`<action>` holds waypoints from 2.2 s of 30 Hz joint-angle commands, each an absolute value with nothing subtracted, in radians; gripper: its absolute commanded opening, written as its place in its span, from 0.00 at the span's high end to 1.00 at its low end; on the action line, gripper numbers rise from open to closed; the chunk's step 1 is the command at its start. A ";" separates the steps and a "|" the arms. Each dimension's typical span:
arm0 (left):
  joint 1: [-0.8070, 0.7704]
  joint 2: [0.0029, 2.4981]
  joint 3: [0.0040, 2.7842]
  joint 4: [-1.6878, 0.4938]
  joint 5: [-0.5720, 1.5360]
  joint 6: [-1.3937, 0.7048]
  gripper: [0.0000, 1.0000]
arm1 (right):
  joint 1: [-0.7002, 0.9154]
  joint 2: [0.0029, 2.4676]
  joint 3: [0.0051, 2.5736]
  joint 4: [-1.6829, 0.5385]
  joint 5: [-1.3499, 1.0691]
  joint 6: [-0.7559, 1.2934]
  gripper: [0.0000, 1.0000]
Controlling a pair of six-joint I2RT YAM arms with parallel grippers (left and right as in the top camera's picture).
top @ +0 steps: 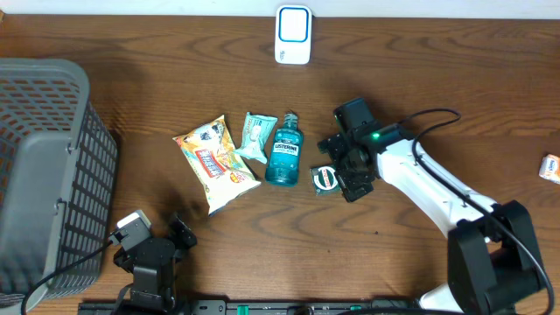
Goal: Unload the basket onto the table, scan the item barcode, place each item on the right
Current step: 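Reach the right gripper to the green tin and grasp it, then lift the green tin and move it toward the scanner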
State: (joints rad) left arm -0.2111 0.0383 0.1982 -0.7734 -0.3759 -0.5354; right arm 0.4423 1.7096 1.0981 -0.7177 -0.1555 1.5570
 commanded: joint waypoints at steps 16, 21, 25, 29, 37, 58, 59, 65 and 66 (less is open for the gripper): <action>-0.210 0.039 0.194 -0.811 -0.393 -0.540 0.02 | 0.449 1.988 1.088 -0.644 -0.192 1.479 0.32; -0.210 0.039 0.194 -0.811 -0.393 -0.540 0.02 | 0.446 1.988 1.091 -0.677 -0.173 1.385 0.44; -0.210 0.039 0.194 -0.811 -0.393 -0.540 0.02 | 0.407 1.987 1.132 -0.700 -0.342 1.175 0.53; -0.210 0.039 0.194 -0.811 -0.393 -0.540 0.02 | 0.347 1.987 1.201 -0.838 -0.587 0.877 0.57; -0.210 0.039 0.194 -0.811 -0.393 -0.540 0.02 | 0.276 1.987 1.230 -1.146 -0.894 0.571 0.56; -0.210 0.039 0.194 -0.811 -0.393 -0.540 0.02 | 0.273 1.987 1.230 -1.573 -1.024 0.222 0.56; -0.210 0.039 0.194 -0.811 -0.393 -0.540 0.02 | 0.273 1.987 1.230 -1.575 -1.024 0.222 0.56; -0.210 0.039 0.194 -0.811 -0.393 -0.540 0.03 | 0.273 1.987 1.230 -1.590 -1.024 0.222 0.56; -0.210 0.039 0.194 -0.811 -0.393 -0.540 0.02 | 0.273 1.987 1.230 -1.592 -1.024 0.222 0.56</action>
